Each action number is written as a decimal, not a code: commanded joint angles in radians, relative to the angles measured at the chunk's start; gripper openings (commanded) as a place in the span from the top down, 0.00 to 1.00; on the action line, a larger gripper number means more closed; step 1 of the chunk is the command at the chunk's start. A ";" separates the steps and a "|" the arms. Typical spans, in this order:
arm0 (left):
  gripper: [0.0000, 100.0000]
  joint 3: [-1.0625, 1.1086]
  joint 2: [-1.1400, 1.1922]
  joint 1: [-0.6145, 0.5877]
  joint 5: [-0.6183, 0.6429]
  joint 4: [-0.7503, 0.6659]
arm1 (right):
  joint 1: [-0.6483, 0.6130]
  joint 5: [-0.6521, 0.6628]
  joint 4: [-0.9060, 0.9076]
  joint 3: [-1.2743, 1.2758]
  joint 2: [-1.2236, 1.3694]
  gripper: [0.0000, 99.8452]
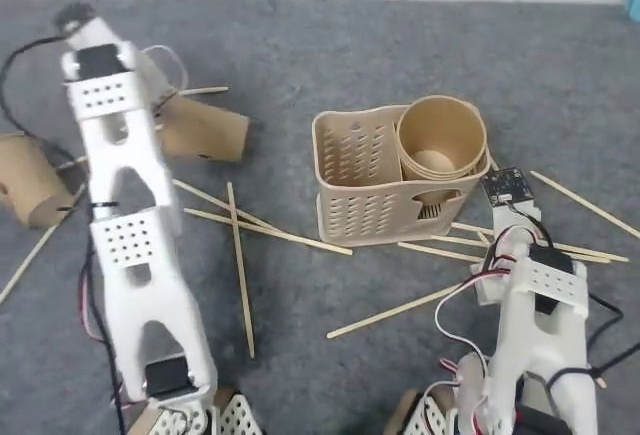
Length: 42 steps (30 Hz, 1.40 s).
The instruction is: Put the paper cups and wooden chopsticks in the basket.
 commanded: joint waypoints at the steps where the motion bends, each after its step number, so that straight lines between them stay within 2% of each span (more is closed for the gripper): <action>1: 0.99 -0.035 -0.055 0.078 0.037 0.031 | -0.001 0.011 -0.008 0.000 -0.035 0.99; 9: 0.99 -0.031 -0.063 0.206 0.038 0.032 | -0.001 0.011 -0.013 0.000 -0.035 0.99; 17: 0.99 -0.008 -0.071 0.239 0.038 0.037 | -0.001 0.011 -0.015 0.000 -0.035 0.99; 22: 0.99 0.140 -0.132 0.288 0.032 0.037 | -0.001 0.011 -0.022 0.000 -0.035 0.99; 26: 0.99 0.309 -0.250 0.331 -0.054 0.035 | -0.001 0.011 -0.022 0.000 -0.035 0.99; 30: 0.99 0.450 -0.382 0.338 -0.064 0.031 | 0.001 0.011 -0.019 0.000 -0.035 0.99; 42: 0.99 0.647 -0.658 0.336 -0.121 0.032 | 0.001 0.011 -0.018 0.000 -0.035 0.99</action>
